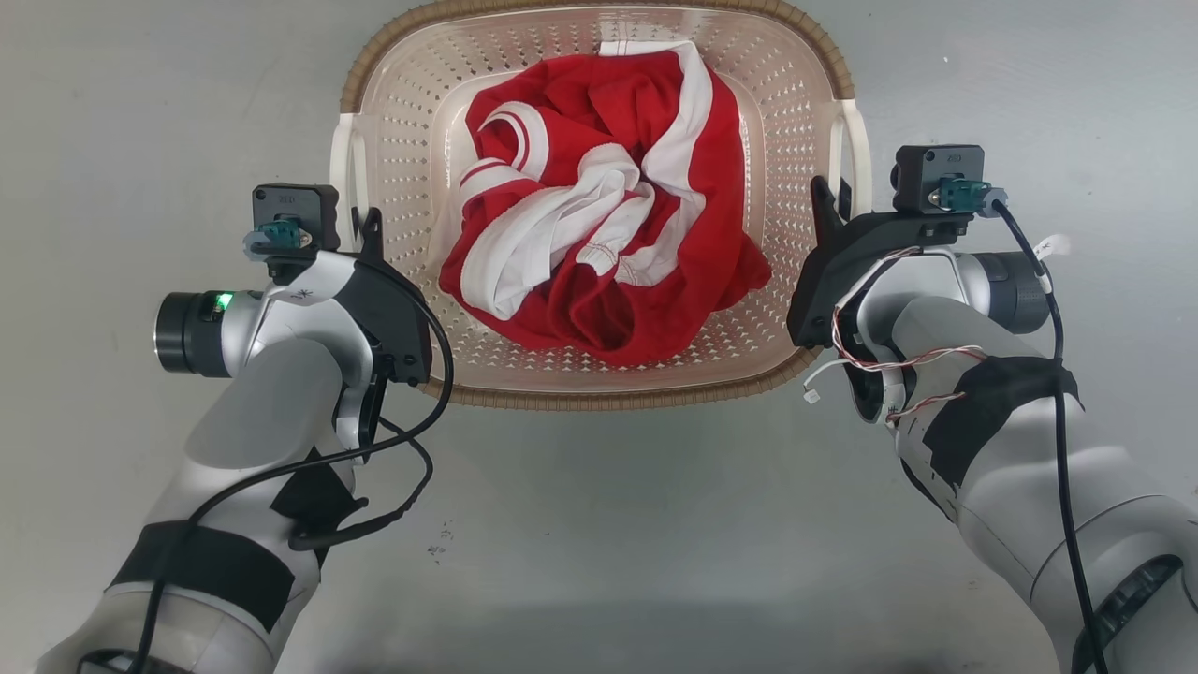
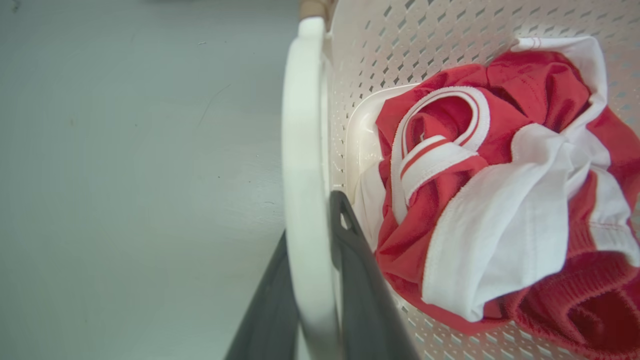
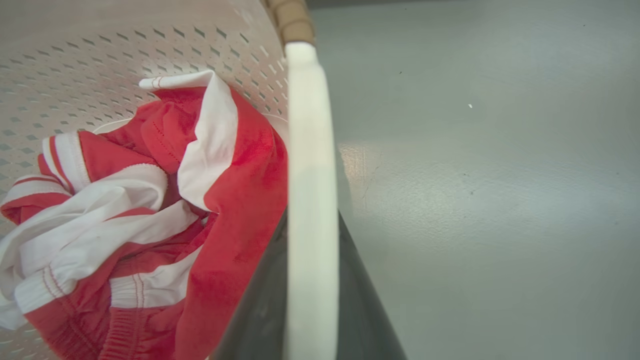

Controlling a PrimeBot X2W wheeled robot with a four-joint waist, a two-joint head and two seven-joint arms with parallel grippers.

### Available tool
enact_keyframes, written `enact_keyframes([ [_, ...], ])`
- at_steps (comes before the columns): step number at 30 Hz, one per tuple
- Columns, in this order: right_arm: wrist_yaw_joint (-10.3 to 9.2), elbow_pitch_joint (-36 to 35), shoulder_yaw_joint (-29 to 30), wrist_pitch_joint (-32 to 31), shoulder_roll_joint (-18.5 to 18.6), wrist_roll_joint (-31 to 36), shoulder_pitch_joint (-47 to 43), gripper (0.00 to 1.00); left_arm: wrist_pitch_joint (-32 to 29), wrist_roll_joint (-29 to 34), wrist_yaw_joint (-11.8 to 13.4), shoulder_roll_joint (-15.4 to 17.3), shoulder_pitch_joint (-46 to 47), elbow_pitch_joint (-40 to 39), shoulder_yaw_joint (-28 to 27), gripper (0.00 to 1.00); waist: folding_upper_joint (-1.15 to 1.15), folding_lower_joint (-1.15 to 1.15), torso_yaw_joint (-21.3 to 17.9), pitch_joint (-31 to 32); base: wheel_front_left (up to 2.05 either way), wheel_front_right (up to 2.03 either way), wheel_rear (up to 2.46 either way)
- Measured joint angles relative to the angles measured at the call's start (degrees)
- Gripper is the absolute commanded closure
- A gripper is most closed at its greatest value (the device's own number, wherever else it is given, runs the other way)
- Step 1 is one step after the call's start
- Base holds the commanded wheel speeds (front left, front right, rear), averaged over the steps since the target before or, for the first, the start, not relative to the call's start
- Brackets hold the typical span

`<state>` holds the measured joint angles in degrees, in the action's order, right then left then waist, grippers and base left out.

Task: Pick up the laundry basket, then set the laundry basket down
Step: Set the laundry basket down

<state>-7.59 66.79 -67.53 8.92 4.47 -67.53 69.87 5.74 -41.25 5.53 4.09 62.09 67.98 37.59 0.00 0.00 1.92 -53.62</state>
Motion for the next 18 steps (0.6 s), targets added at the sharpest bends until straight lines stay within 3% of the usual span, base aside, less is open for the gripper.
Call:
enact_keyframes([
  [5, 0.0, 0.0, -0.2, 0.1, 0.0, 0.0, 0.0, 0.97, 0.4, 0.0, -0.1, 0.0, 0.1, 0.4, 0.1, 1.0, 0.0, 0.0, -0.1, 0.1, 0.0, 0.0, 0.0],
  [7, 0.0, 0.0, -0.3, 0.2, 0.0, -0.1, 0.0, 0.86, 0.4, 0.1, -0.1, 0.0, 0.2, 0.6, 0.2, 1.0, 0.0, 0.0, -0.1, 0.1, 0.0, 0.0, 0.0],
  [10, 0.0, -0.1, -0.4, 0.3, -0.1, -0.1, 0.0, 0.54, 0.5, 0.1, -0.5, 0.1, 0.5, 0.9, 0.2, 1.0, 0.01, 0.01, -0.2, 0.2, 0.0, 0.0, 0.0],
  [11, 0.0, -0.1, -0.4, 0.3, -0.1, -0.1, 0.0, 0.21, 0.5, 0.1, -0.5, 0.0, 0.6, 1.0, 0.2, 0.93, 0.02, 0.01, -0.2, 0.3, 0.0, 0.0, 0.0],
  [12, 0.0, -0.2, -0.4, 0.3, -0.2, -0.1, 0.0, 0.0, 0.5, 0.1, -0.5, 0.0, 0.8, 1.2, 0.2, 0.69, 0.02, 0.02, -0.2, 0.3, 0.0, 0.0, 0.0],
  [13, 0.0, -0.2, -0.5, 0.3, -0.2, -0.1, 0.0, 0.0, 0.5, 0.1, -0.5, 0.0, 0.9, 1.3, 0.2, 0.52, 0.02, 0.02, -0.2, 0.4, 0.0, 0.0, 0.0],
  [14, 0.01, -0.2, -0.5, 0.5, -0.3, -0.1, 0.0, 0.0, 0.5, 0.1, -0.5, 0.0, 0.9, 1.4, 0.3, 0.09, 0.02, 0.02, -0.2, 0.4, 0.0, 0.0, 0.0],
  [15, 0.02, -0.3, -0.5, 0.6, -0.5, -0.1, 0.0, 0.0, 0.5, 0.2, -0.5, 0.0, 0.9, 1.5, 0.4, 0.0, 0.02, 0.02, -0.2, 0.5, 0.0, 0.0, 0.0],
  [18, 0.02, -0.3, -0.7, 0.8, -0.9, -0.1, 0.0, 0.0, 1.0, 0.5, -0.5, 0.0, 0.9, 1.9, 0.4, 0.0, 0.02, 0.02, -0.3, 0.9, 0.0, 0.0, 0.0],
])
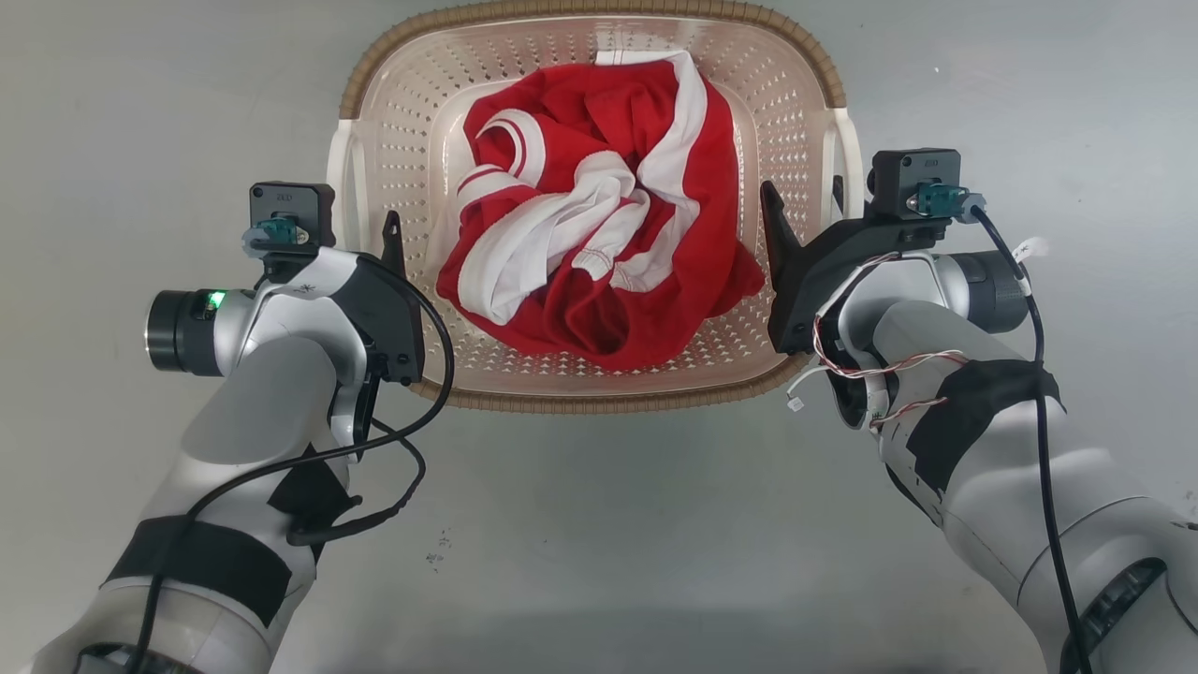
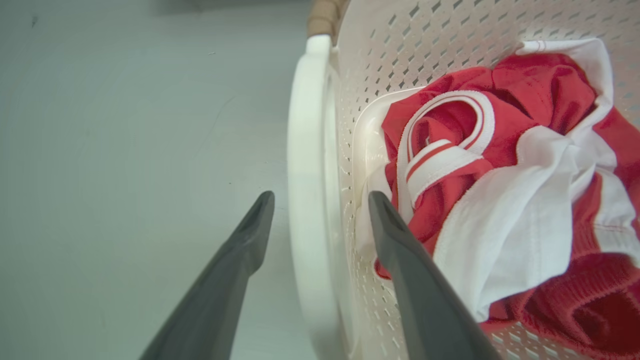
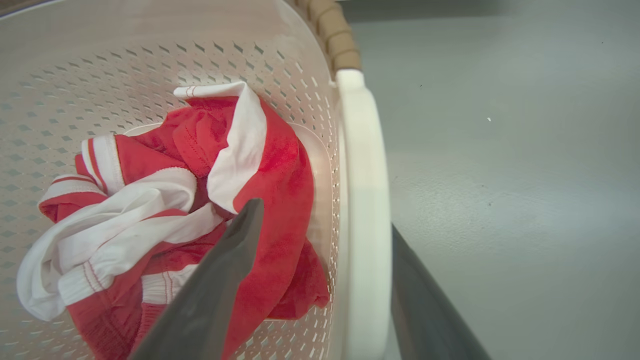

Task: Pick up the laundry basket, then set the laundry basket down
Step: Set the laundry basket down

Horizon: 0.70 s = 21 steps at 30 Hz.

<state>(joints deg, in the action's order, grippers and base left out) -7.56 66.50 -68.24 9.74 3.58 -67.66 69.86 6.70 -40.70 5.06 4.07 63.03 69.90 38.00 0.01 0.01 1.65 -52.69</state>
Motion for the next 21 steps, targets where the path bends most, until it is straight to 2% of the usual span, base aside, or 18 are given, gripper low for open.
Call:
enact_keyframes([
  [21, 0.0, 0.3, -0.2, 2.3, 0.0, -0.9, -0.1, 0.0, 4.2, -0.1, -0.6, -0.1, 0.0, 0.7, -0.5, 0.0, 0.0, -0.01, -0.4, 6.0, 0.0, 0.0, 0.0],
])
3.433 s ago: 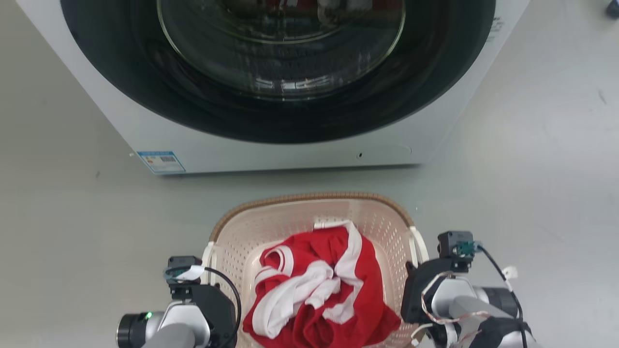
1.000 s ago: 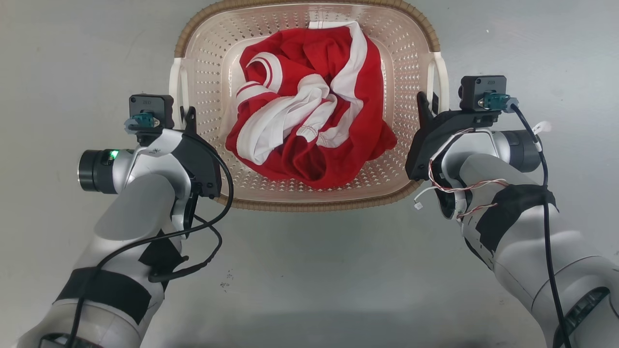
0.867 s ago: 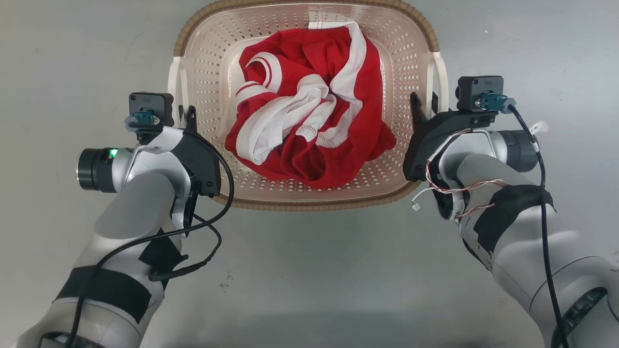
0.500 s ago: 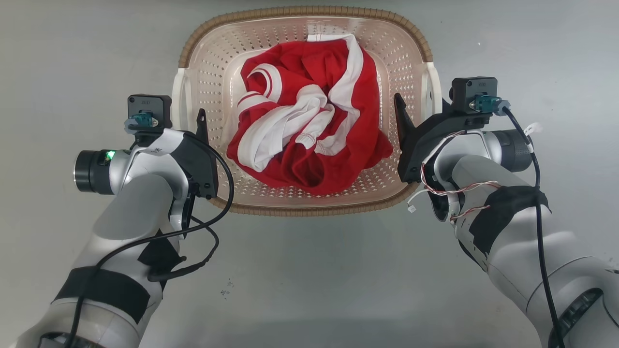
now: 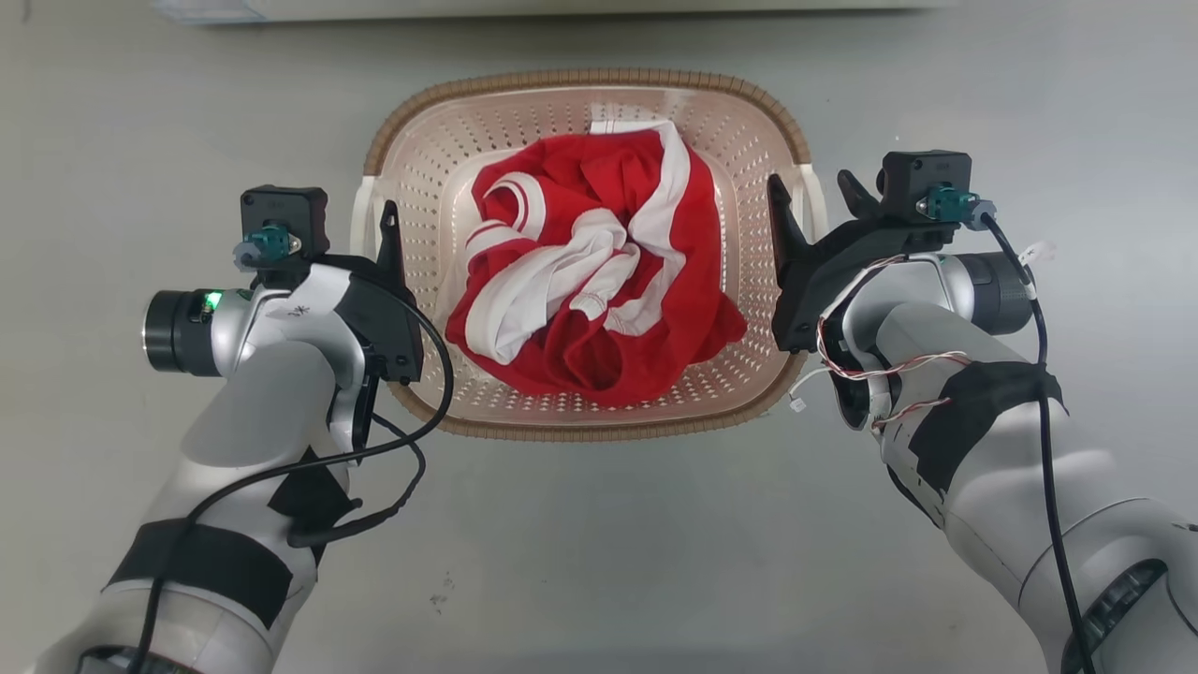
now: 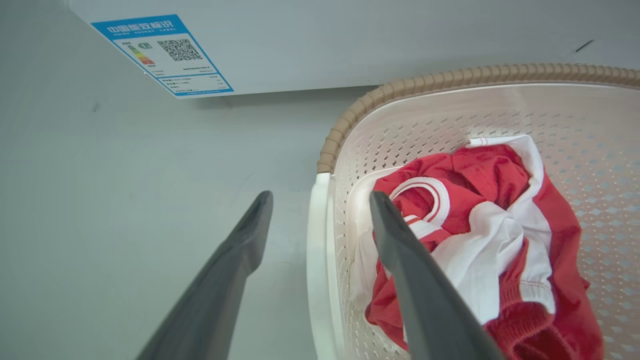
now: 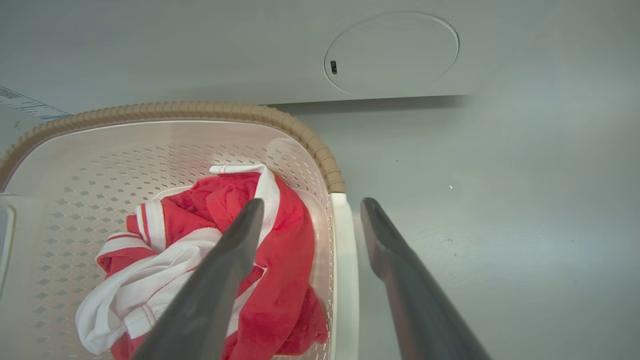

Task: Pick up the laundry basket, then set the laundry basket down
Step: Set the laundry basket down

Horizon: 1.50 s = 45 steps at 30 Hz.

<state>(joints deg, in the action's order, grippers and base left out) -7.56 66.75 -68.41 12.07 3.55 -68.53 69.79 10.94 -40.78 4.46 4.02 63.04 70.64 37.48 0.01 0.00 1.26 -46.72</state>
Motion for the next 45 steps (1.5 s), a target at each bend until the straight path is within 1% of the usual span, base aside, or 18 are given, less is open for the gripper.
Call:
enact_keyframes([
  [11, 0.0, -0.1, 0.9, 1.7, 0.0, -0.6, -3.2, 0.0, 2.8, -1.4, -0.5, -1.0, -4.8, -0.2, -1.5, 0.0, -0.01, 0.0, -0.3, 6.4, 0.0, 0.0, 0.0],
  [22, 0.0, -0.7, 2.6, 2.2, 0.0, -0.6, -9.1, 0.0, 3.4, -2.4, -1.0, -1.4, -11.8, -1.8, -3.2, 0.0, -0.01, -0.01, -0.6, 14.9, 0.0, 0.0, 0.0],
  [29, 0.0, -2.3, 4.9, 2.2, -0.1, 0.5, -14.3, 0.0, 3.4, -2.1, -0.9, -1.2, -17.7, -5.9, -4.2, 0.0, -0.01, -0.01, -0.7, 21.6, 0.0, 0.0, 0.0],
  [35, 0.0, -3.4, 7.3, 2.2, -0.1, 1.4, -19.0, 0.0, 3.4, -0.8, -0.4, -0.4, -23.0, -9.8, -4.8, 0.0, -0.02, -0.02, -0.7, 26.8, 0.0, 0.0, 0.0],
  [41, 0.0, -4.4, 9.7, 2.2, -0.1, 3.6, -23.5, 0.0, 3.4, 1.4, -0.3, 1.1, -28.4, -14.0, -5.4, 0.0, -0.02, -0.02, -0.8, 31.9, 0.0, 0.0, 0.0],
  [45, 0.0, -5.5, 11.2, 2.2, 0.0, 4.8, -26.8, 0.0, 3.4, 2.4, 0.1, 1.4, -32.3, -17.1, -5.9, 0.0, -0.02, -0.02, -0.8, 35.1, 0.0, 0.0, 0.0],
])
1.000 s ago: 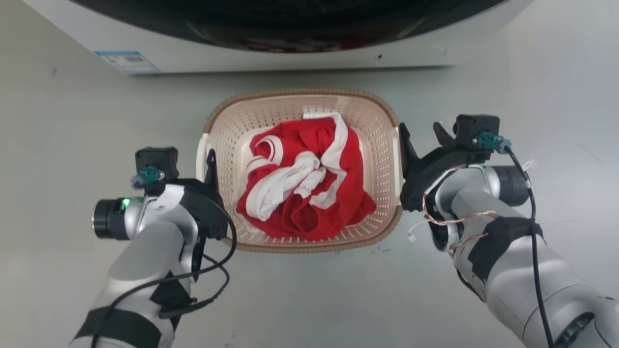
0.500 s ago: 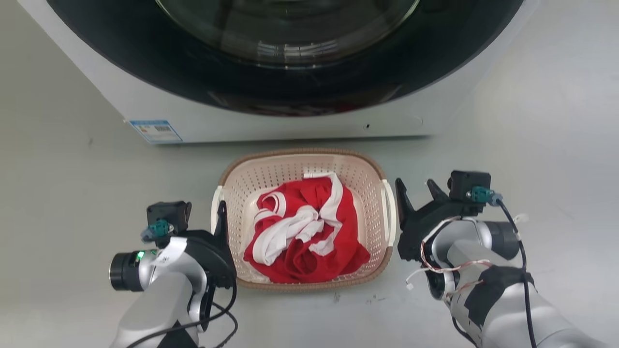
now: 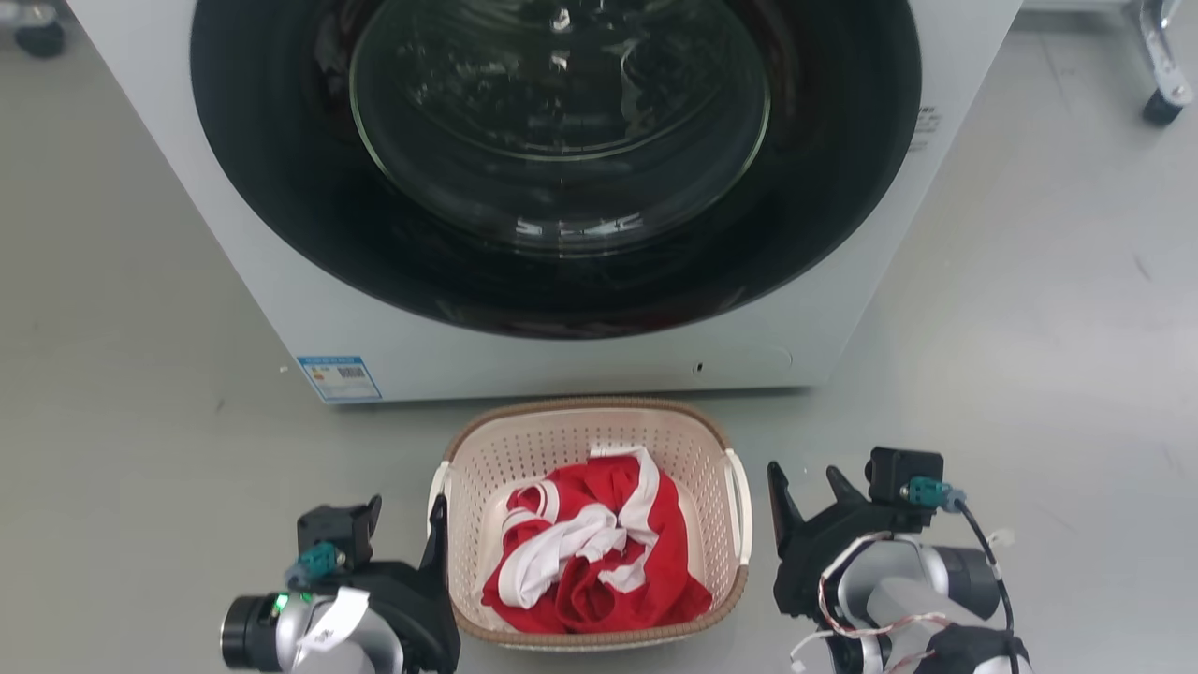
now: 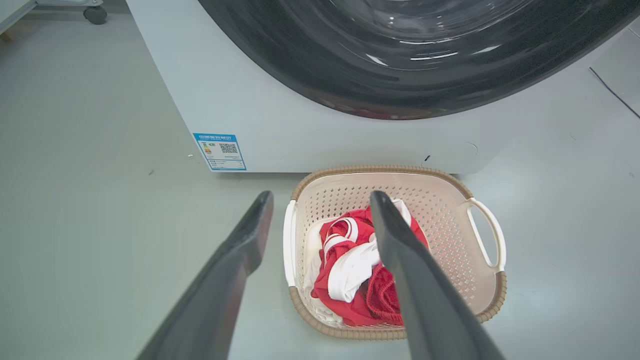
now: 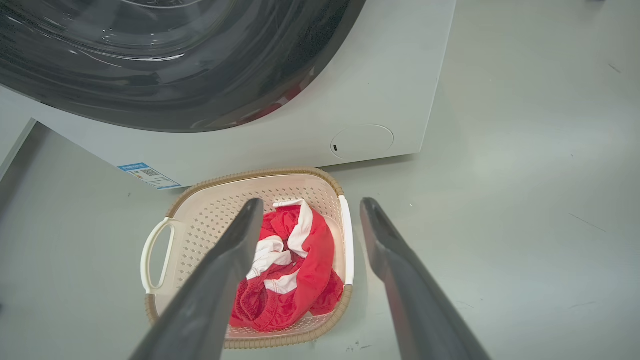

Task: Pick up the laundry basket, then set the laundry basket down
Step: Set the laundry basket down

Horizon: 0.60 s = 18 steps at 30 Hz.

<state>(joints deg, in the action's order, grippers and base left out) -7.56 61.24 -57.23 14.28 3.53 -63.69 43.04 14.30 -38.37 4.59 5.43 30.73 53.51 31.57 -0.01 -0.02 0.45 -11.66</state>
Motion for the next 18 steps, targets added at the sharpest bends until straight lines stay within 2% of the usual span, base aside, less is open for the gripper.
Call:
enact_keyframes([
  [18, 0.0, -8.7, 8.0, 0.0, 1.6, 8.4, -14.6, 0.0, 0.0, 5.4, 1.6, 2.3, -17.0, -15.5, -3.0, 0.0, 0.0, 0.01, -0.3, 10.9, 0.0, 0.0, 0.0],
])
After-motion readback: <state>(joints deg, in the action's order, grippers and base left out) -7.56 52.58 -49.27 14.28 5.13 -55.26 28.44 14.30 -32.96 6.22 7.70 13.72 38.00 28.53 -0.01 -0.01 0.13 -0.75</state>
